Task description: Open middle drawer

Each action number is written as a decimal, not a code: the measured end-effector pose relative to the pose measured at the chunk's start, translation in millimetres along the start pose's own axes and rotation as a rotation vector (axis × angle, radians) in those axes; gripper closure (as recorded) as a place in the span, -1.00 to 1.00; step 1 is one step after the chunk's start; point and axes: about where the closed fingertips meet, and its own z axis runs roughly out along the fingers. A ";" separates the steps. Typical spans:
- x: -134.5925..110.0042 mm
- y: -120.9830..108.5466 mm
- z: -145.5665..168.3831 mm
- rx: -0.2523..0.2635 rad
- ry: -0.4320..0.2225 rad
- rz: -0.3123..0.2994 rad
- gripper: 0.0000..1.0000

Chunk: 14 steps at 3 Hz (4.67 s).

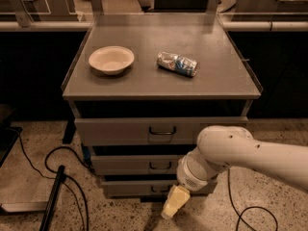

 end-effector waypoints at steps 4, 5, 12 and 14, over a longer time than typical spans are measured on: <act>15.4 -30.4 67.0 0.023 -0.052 0.092 -1.00; 14.5 -73.5 89.1 0.098 -0.088 0.132 -1.00; 7.3 -153.2 165.5 0.216 -0.100 0.189 -1.00; 14.3 -149.3 172.8 0.207 -0.083 0.192 -1.00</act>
Offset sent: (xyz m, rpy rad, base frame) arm 0.0048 -0.0015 -0.0436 0.0110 0.0270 -0.0338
